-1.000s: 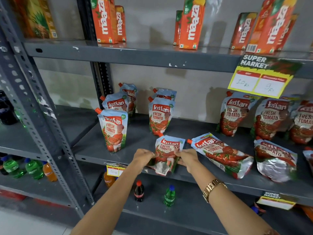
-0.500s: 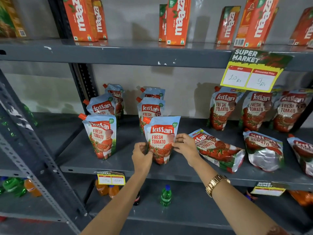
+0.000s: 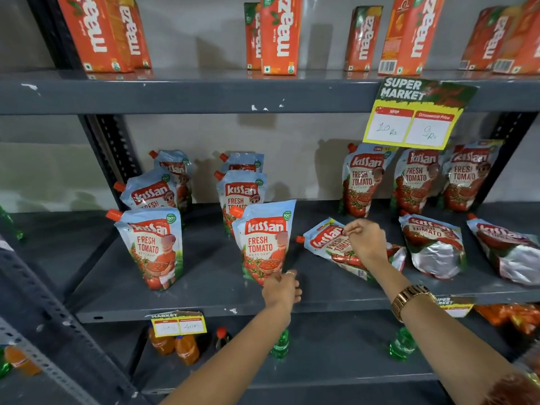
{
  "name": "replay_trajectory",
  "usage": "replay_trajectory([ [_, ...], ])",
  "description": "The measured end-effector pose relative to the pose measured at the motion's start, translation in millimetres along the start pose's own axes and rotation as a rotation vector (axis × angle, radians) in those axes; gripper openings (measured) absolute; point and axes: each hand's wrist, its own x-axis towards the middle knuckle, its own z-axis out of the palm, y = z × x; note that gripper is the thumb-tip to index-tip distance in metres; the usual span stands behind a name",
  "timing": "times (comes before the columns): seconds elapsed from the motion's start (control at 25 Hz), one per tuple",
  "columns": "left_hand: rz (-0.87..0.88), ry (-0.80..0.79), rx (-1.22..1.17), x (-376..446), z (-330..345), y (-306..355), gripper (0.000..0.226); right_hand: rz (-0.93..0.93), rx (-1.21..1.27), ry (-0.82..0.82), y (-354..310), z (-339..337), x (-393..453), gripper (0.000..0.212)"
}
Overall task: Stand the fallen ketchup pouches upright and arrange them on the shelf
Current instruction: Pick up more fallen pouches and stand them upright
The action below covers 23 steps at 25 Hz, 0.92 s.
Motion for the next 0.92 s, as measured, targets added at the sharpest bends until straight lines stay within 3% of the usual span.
replay_trajectory([
  [0.16,-0.077,-0.056,-0.002,3,38,-2,0.011,-0.031,-0.079,-0.044,15,-24,19,0.024],
  [0.4,-0.118,-0.091,-0.01,-7,97,-5,0.019,0.016,-0.258,-0.309,45,-44,55,0.025],
  [0.56,-0.104,-0.04,-0.047,-6,123,-5,0.031,0.011,-0.367,-0.524,51,-44,68,0.017],
  [0.72,-0.107,0.109,-0.074,0,137,7,0.021,0.036,-0.423,-0.607,51,-49,71,0.035],
  [0.8,-0.073,0.179,0.007,5,139,13,0.028,0.138,-0.323,-0.718,54,-50,70,0.036],
  [0.92,-0.057,0.259,0.084,8,141,15,0.034,0.425,0.058,-0.913,66,-46,64,0.041],
])
